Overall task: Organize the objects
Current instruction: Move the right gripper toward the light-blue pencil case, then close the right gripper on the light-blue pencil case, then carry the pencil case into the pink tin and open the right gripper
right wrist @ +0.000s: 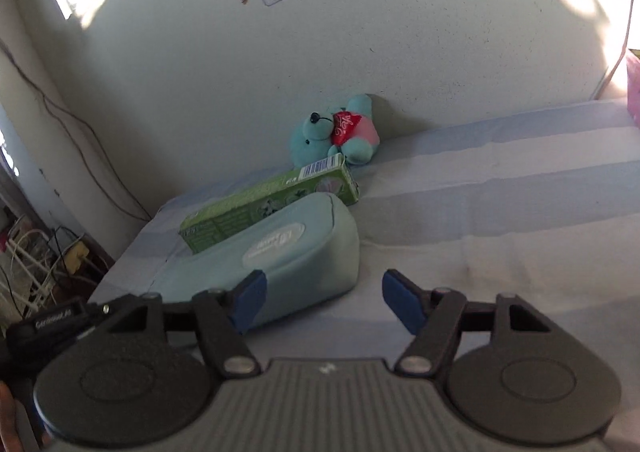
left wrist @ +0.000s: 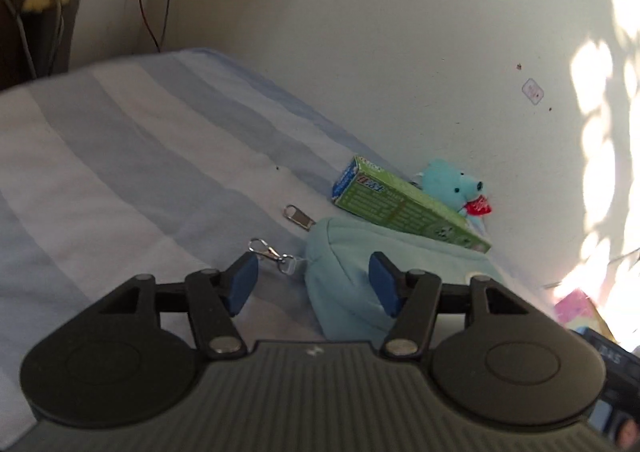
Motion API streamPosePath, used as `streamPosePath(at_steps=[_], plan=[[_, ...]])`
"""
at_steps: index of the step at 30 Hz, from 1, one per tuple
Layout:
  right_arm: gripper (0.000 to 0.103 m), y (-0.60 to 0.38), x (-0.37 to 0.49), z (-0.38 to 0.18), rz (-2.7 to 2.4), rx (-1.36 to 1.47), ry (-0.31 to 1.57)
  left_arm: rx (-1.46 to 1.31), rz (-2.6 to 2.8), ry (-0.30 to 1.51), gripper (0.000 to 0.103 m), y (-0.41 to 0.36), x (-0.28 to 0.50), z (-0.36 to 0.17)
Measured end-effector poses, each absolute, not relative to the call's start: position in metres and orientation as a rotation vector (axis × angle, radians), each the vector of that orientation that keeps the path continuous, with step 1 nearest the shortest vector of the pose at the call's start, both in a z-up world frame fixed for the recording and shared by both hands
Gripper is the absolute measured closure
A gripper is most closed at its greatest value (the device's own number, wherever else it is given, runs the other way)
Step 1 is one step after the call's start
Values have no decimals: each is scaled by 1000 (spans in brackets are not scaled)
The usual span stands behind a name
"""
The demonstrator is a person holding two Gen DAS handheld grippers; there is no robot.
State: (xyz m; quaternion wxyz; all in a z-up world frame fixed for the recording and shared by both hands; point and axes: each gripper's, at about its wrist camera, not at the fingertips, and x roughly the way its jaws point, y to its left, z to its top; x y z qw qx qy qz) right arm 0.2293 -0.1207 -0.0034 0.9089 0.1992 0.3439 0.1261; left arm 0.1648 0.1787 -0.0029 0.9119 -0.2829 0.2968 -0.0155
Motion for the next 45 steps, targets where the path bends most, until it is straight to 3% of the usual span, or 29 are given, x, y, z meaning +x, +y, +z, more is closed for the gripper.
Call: streamPosePath(at_steps=[5,7,10,16,29,37,45], plan=[[36,-109,276,-11,221,407,725,-650,-143,604,39,177,177,-9],[50,-104,289,-19,256,436,755,-571,-133,603,39,166,177,-5],[55,-105,277,-17,260,457,768,-493,-118,603,41,153,174,-2],[55,-124,202,-1,242,397,755,-422,-272,645,43,132,161,0],[55,-263,-12,-1,-41,507,628,-96,-705,744,43,-36,90,1],[55,-306,-56,14,-114,550,511,-85,-771,695,43,-86,81,36],[55,-371,-35,80,-154,456,336,-80,-802,558,43,-157,110,96]])
